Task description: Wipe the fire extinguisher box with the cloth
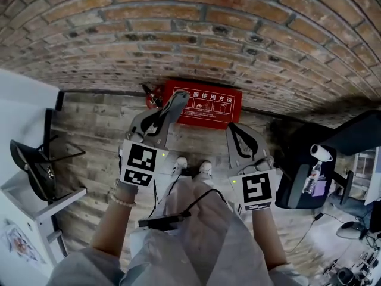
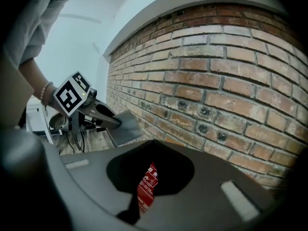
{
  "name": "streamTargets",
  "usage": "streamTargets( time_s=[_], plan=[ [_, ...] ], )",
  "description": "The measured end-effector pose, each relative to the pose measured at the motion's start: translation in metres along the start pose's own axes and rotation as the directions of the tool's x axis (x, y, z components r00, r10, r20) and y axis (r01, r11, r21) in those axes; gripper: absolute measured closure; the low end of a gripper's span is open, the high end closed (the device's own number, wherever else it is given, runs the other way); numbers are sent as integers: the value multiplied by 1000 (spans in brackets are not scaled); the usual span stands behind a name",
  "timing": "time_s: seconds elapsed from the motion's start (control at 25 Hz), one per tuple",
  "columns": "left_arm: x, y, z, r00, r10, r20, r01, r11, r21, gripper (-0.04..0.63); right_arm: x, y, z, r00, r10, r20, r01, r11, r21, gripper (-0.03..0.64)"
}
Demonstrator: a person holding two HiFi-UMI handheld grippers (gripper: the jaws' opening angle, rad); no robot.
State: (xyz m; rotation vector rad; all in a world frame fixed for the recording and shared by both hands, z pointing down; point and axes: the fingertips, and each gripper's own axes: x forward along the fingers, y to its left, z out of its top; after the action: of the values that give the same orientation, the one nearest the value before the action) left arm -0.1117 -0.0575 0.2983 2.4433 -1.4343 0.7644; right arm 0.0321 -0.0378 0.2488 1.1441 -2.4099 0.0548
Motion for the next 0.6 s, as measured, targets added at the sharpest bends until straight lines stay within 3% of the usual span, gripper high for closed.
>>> streamTargets(
  time_s=[0.6],
  plan=[
    [-62, -26, 94, 989, -27, 144, 17, 997, 74, 583, -52, -29, 71, 992, -55, 117, 59, 998, -36, 606]
  ],
)
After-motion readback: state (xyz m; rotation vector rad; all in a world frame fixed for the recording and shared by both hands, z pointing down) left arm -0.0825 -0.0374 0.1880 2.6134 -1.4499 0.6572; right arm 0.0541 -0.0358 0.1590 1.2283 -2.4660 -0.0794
